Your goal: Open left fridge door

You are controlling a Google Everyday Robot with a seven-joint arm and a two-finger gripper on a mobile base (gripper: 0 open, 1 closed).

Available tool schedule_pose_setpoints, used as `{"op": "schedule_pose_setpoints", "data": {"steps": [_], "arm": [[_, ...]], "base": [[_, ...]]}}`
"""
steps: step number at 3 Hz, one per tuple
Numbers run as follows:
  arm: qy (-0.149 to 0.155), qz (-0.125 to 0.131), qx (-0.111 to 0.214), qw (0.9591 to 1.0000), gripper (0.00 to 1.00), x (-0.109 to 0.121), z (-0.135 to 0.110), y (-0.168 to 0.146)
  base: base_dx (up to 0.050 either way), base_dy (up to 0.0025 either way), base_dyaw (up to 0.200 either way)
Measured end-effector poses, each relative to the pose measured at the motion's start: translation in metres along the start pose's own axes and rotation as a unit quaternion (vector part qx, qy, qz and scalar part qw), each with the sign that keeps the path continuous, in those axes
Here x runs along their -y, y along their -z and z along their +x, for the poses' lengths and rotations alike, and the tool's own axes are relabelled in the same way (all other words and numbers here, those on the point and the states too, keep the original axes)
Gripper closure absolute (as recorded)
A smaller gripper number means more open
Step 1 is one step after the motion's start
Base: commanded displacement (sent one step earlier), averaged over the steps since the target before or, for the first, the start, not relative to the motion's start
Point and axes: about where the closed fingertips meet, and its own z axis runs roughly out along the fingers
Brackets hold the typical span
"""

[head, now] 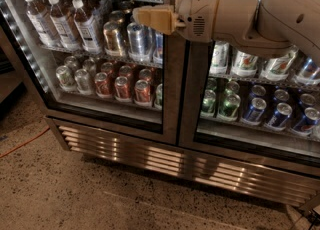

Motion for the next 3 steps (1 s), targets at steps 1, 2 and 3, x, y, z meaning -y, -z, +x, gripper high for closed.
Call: {"op": "schedule_pose_setpoints", "data": {"steps": [1,2,3], "arm": [[0.000,0.000,0.000,1.0000,0.89,0.0000,0.0000,0.0000],[0.000,0.000,0.000,1.0000,1.00,0.0000,0.0000,-0.0001],[0.000,0.000,0.000,1.0000,1.00,0.0000,0.0000,-0.0001]], "base": [[0.000,0.00000,0.000],[0.000,0.00000,0.000],[-0.046,0.00184,-0.080]]}}
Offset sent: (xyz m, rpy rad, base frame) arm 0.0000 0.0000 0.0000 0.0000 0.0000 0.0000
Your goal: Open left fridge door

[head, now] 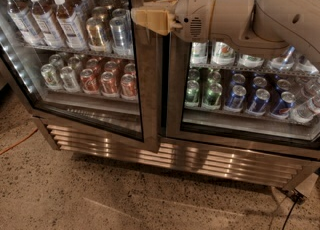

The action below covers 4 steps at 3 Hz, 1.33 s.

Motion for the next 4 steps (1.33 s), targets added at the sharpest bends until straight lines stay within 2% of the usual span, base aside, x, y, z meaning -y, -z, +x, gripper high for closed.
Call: {"op": "schedule_pose_setpoints", "data": {"steps": [1,2,4], "arm": [[0.000,0.000,0.000,1.0000,1.00,0.0000,0.0000,-0.0001],[0.000,0.000,0.000,1.0000,1.00,0.0000,0.0000,-0.0001],[0.000,0.000,0.000,1.0000,1.00,-0.0001,0.0000,-0.0001]], "base": [[-0.046,0.00177,-0.080],[0.000,0.00000,0.184],[-0.026,-0.00212,0.169]]}}
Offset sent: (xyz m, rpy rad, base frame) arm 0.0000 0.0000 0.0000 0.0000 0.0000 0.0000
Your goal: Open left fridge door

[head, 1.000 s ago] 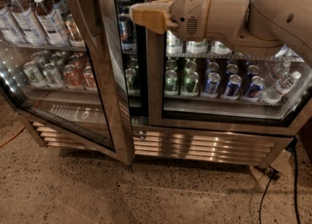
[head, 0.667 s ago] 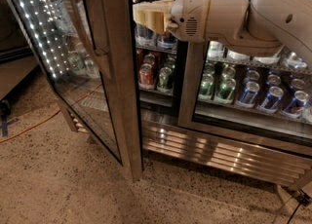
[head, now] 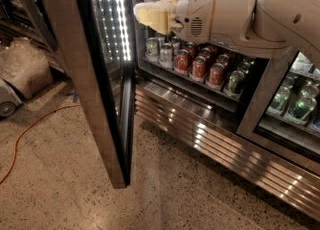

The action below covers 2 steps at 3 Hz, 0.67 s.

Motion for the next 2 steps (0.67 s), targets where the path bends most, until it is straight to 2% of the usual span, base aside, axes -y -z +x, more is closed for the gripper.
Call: {"op": "schedule_pose_setpoints", "data": {"steps": [2], "arm": [[0.000,0.000,0.000,1.0000,1.00,0.0000,0.0000,0.0000]], "base": [[0.000,0.00001,-0.195]]}}
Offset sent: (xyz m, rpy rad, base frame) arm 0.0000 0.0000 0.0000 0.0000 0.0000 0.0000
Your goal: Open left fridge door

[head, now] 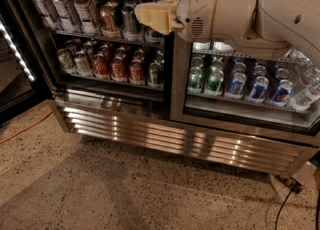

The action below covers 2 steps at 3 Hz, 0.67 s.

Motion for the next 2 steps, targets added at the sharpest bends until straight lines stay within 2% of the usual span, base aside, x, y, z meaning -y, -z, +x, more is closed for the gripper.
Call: {"op": "schedule_pose_setpoints", "data": {"steps": [1,2], "arm": [[0.000,0.000,0.000,1.0000,1.00,0.0000,0.0000,0.0000],[0.000,0.000,0.000,1.0000,1.00,0.0000,0.0000,0.0000]], "base": [[0.000,-0.00034,-0.192],[0.000,0.00000,0.000]]}}
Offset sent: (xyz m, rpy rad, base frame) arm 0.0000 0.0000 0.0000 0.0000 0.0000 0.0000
